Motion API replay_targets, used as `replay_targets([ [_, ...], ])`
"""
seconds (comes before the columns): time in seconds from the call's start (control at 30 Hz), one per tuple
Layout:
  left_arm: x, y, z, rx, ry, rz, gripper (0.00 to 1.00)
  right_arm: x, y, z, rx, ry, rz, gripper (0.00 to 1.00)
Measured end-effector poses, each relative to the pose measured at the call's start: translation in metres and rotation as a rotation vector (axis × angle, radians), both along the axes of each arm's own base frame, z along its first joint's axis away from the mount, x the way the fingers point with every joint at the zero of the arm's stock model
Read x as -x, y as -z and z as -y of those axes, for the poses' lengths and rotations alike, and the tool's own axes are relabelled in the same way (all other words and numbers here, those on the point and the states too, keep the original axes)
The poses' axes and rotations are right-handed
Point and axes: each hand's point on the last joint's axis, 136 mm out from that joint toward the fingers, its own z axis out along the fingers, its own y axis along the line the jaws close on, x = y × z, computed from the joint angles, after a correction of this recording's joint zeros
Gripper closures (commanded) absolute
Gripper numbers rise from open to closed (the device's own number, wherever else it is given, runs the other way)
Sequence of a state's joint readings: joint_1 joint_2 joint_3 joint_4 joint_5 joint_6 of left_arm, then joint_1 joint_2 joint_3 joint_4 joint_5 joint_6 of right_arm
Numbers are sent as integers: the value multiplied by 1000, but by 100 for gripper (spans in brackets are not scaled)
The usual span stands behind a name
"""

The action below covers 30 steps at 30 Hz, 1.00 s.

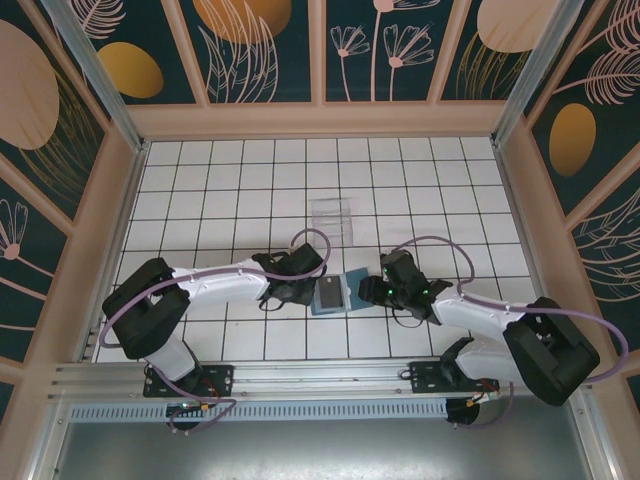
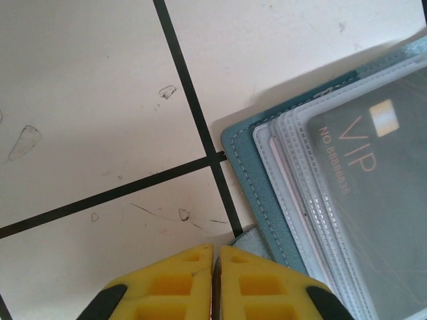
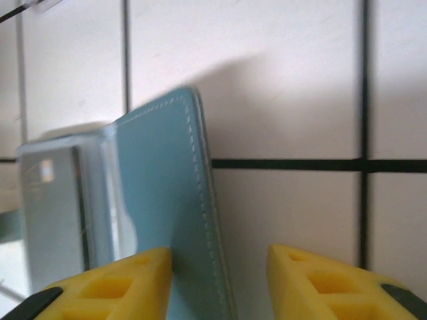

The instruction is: Take the credit cards out of the card holder

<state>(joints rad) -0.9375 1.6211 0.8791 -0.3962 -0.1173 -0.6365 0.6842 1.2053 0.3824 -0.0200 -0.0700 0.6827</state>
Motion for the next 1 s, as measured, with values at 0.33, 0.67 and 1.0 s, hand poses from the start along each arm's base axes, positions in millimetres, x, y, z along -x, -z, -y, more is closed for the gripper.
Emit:
replay_targets([
  [0.33, 6, 6, -8, 22, -30, 0, 86, -27, -63, -4, 38, 51, 62, 56],
  [0.67, 2, 0, -11, 24, -30, 43, 91, -21, -80, -87, -248, -192, -73, 65],
  [1.0, -25, -16, -10, 32, -59, 104, 72, 5, -17, -76, -246, -215, -219, 71],
])
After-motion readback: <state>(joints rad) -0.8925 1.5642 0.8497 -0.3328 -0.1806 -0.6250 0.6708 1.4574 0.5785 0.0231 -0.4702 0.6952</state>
